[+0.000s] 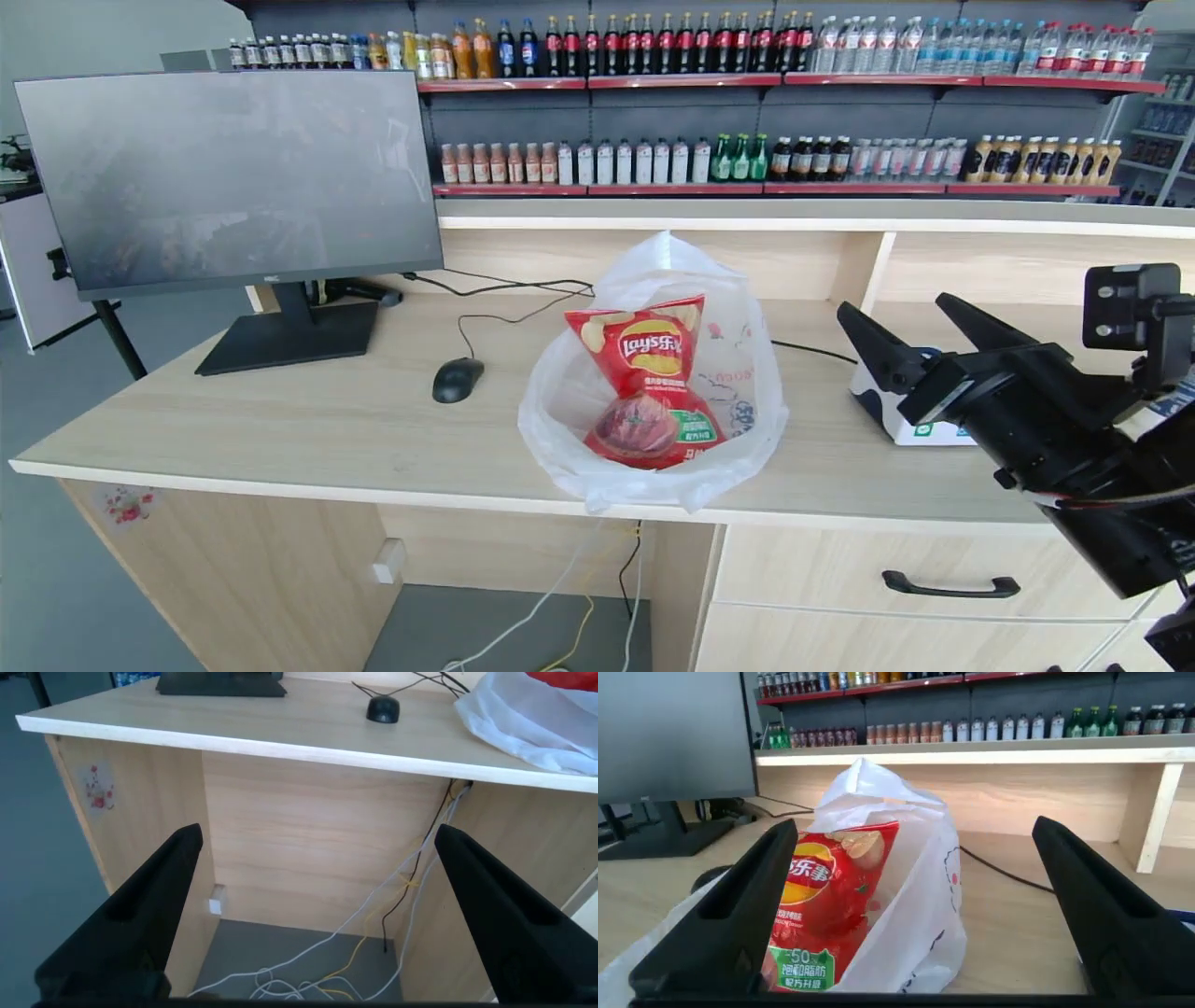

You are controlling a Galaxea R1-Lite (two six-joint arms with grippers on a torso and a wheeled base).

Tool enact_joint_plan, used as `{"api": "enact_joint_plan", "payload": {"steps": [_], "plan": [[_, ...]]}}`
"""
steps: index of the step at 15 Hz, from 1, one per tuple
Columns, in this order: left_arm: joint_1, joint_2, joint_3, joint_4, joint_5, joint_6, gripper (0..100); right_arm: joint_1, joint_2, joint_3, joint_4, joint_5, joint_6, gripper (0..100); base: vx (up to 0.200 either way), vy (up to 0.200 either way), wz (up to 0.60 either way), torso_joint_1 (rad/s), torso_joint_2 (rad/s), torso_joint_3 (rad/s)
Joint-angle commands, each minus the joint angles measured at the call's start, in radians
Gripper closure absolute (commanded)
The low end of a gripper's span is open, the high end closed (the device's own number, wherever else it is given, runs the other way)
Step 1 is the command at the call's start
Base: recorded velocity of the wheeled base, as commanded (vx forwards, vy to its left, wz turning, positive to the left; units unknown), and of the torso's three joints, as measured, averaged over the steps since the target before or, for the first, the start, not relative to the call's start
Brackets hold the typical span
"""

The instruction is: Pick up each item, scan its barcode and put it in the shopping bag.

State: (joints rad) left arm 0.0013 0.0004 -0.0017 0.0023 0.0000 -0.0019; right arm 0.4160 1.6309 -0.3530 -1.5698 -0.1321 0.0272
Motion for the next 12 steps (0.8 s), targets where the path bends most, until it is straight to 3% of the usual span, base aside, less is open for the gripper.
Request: {"api": "enact_joint_plan", "payload": {"steps": [1,4,12], "plan": [[0.000,0.000,0.000,-0.001,0.000,-0.003,0,-0.028,0.006,0.002,-0.001,0.000,0.008,0,0.000,-0.200,0.00,0.002,0.00,-0.002],[-0.001,0.000,0.000,-0.001,0.000,-0.001,0,-0.072,0.003,0.006,-0.001,0.000,0.026,0,0.000,-0.200,0.00,0.004,0.00,0.001],[0.000,0.000,0.000,-0.001,0.000,-0.001,0,-0.072,-0.003,0.020,-0.001,0.000,0.020,0,0.000,-0.200,0.00,0.002,0.00,0.005]]}}
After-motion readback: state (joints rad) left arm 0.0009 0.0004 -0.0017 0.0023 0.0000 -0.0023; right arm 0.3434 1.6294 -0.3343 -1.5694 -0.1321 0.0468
